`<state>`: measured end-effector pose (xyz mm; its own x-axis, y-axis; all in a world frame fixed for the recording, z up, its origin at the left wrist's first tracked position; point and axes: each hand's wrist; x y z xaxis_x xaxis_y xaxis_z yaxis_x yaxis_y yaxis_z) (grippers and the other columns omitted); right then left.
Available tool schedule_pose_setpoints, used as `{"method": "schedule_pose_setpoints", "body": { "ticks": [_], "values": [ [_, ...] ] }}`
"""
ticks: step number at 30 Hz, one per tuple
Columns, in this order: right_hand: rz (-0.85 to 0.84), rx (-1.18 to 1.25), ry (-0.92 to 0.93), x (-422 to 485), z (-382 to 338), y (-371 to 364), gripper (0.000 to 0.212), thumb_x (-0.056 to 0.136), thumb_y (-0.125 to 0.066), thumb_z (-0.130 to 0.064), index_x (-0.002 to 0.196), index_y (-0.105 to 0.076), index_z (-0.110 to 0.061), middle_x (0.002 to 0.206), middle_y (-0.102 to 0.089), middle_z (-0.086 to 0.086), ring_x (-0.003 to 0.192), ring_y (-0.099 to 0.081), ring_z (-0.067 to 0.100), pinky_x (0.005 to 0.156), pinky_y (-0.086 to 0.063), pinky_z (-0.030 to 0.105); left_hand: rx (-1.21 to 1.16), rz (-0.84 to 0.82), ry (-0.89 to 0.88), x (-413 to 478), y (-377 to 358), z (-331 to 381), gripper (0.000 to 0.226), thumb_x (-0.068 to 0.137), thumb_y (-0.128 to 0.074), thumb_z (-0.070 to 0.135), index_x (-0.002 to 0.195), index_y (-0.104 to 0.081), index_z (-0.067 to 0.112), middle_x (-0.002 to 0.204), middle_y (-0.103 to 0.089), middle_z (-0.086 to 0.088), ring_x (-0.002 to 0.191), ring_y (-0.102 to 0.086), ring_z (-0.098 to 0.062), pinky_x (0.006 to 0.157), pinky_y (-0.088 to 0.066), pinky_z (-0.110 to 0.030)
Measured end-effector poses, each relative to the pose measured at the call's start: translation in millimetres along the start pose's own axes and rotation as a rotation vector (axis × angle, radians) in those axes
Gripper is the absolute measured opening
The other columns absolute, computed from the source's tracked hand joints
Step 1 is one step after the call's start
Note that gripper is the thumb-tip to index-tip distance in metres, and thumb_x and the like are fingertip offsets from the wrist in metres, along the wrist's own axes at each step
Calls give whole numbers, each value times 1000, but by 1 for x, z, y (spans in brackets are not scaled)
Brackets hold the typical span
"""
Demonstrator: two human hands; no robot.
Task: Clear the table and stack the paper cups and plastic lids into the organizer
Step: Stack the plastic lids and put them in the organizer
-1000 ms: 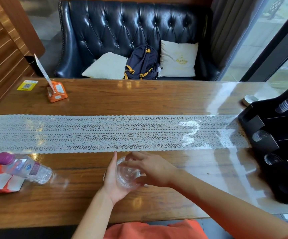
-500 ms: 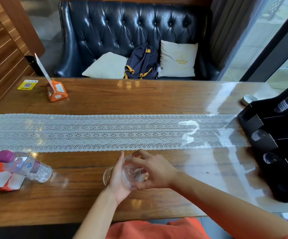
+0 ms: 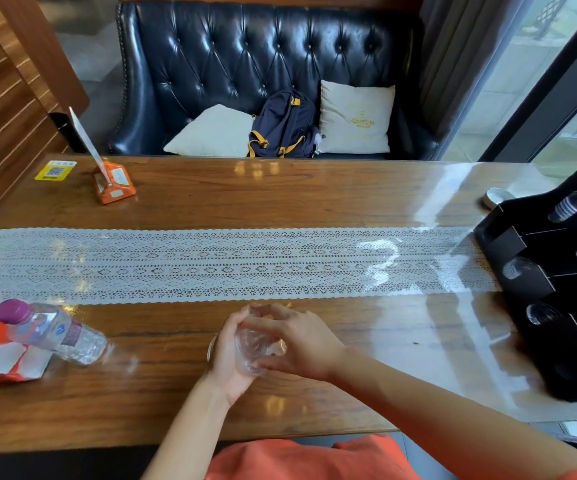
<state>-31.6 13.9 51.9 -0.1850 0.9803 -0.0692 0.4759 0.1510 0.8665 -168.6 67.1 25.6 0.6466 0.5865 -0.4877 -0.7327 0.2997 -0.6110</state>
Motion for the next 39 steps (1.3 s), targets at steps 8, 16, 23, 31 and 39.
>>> {"method": "schedule_pose_setpoints", "body": {
  "ticks": [8,16,23,31,39],
  "values": [
    [-30,48,45,5,6,-3,60,85,-64,-44,140,-42,-39,141,-49,-6,114,-61,21,88,-52,41,19,82,-54,-2,5,3,17,81,-49,38,84,-61,27,78,-64,-2,69,-58,-17,57,-24,-27],
    [125,240,-262,-9,57,-10,38,85,-59,-24,122,-54,-31,116,-60,-12,97,-60,4,81,-55,39,-171,147,-24,0,20,6,15,78,-52,33,81,-63,24,85,-61,-7,76,-56,-23,62,-41,-33],
    [-204,14,-329,-8,73,-41,55,84,-65,-29,136,-45,-28,138,-45,0,125,-48,23,93,-50,39,-137,133,-15,1,19,6,19,77,-55,38,86,-63,23,91,-60,-9,81,-57,-24,63,-44,-35],
    [-228,-201,-305,-4,68,-66,62,86,-63,-29,142,-36,-33,143,-36,-1,130,-36,23,87,-54,40,-138,107,-37,-1,21,4,33,73,-58,45,96,-64,23,99,-63,-11,93,-58,-27,71,-47,-43],
    [-193,-181,-293,0,74,-66,57,89,-58,-26,142,-37,-28,140,-37,7,127,-36,28,89,-54,42,-167,108,-54,-2,28,2,36,74,-60,46,101,-64,23,99,-63,-10,93,-58,-27,72,-49,-43]
  ]
}}
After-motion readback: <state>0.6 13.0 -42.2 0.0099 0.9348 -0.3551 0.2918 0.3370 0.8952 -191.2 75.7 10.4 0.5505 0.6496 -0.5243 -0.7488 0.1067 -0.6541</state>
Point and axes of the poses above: each hand's wrist, its own x-axis towards the middle knuckle, its own y-axis out of the back of the hand, z = x × y
